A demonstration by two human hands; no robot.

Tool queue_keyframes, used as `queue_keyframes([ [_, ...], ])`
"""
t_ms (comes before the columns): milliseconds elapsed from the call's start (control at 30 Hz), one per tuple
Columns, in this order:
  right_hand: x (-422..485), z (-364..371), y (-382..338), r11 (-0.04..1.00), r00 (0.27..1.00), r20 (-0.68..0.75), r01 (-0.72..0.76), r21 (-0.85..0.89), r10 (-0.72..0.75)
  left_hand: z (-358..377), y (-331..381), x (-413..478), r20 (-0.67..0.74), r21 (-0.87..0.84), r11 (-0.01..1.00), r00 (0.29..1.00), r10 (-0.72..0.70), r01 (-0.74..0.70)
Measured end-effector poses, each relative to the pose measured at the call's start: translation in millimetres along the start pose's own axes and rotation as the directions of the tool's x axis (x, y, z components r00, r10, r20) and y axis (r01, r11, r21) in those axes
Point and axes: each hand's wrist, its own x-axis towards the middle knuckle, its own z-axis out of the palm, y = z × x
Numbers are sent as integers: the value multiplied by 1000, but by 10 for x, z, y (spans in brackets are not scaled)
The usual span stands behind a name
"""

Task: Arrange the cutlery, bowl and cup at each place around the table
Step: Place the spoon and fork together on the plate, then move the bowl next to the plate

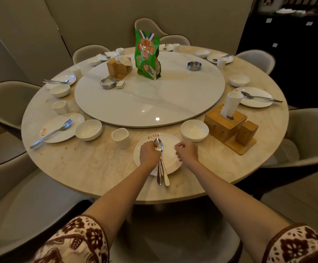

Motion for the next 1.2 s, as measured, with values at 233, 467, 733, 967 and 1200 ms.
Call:
queue_keyframes([
  [233, 272, -396, 93, 998, 951, -309, -5, -69, -16, 244, 277, 69, 256, 296, 878, 917, 306, -376],
  [467, 495, -588, 166, 998, 955, -290, -61, -2, 58, 462, 553, 295, 338, 248, 887, 892, 299, -391],
  [733, 833, -628, 289, 951, 976, -162, -96, 294, 148, 618, 685, 634, 428, 59, 957, 873, 234, -286],
  [967, 993, -534, 311, 916, 964, -142, -161, 366, 226, 613, 530, 753, 416, 15, 971, 884, 212, -240],
  [1200, 1012, -406, 257, 919, 967, -112, -176, 352, 228, 506, 425, 780, 388, 124, 955, 899, 205, -271],
])
